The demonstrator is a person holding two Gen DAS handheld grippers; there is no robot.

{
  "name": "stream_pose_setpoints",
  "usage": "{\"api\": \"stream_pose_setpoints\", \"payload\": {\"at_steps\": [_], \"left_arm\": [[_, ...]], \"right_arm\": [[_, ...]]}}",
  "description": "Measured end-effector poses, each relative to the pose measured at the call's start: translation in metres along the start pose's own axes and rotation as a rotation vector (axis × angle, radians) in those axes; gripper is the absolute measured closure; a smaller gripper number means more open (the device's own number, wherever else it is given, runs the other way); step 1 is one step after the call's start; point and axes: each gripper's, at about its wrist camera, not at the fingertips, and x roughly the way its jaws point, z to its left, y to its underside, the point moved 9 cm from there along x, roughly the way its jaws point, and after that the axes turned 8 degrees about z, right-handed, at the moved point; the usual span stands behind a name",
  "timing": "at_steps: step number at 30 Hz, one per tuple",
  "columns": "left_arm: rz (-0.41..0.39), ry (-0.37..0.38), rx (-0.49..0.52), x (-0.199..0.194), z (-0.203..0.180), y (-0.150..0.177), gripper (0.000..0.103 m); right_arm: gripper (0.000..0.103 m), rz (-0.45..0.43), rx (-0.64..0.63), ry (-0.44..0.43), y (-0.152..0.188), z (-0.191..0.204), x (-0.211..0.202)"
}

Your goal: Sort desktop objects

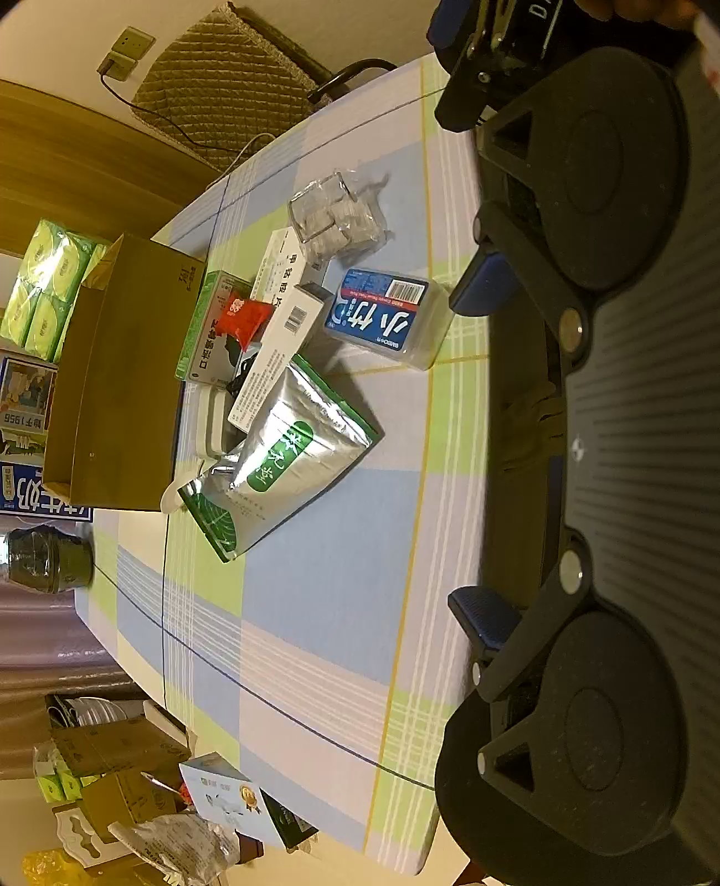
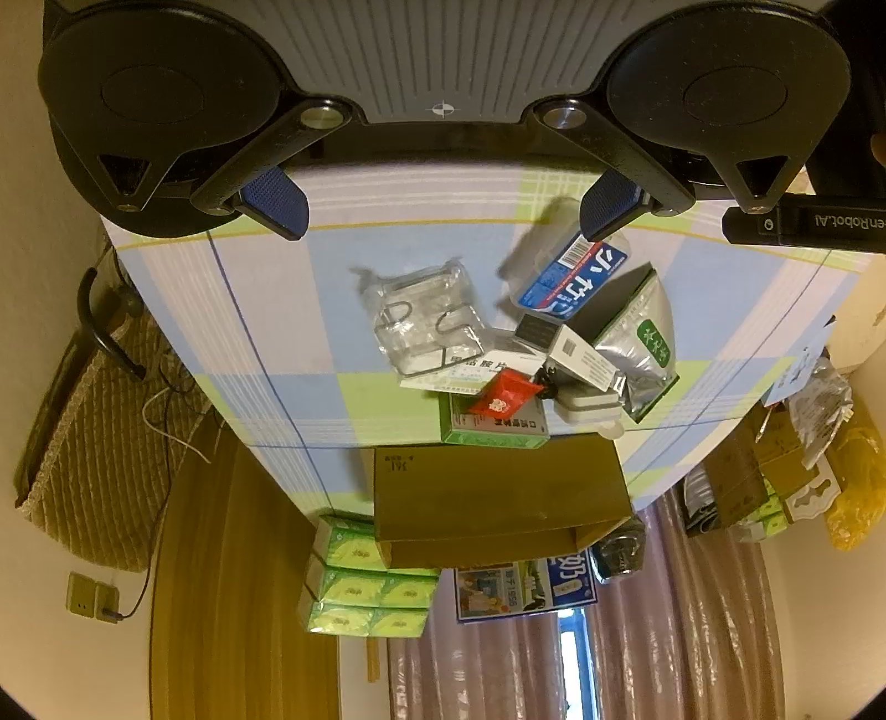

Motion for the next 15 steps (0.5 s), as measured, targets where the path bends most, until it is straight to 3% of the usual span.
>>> {"api": "stream_pose_setpoints", "payload": {"at_steps": [15], "left_arm": [[0.001,0.000,0.004,-0.0006,-0.0025,0.0002,0.001]], "right_arm": [[0.002,0.000,0.003,-0.001,0.0005,-0.0014,0.0007]]}}
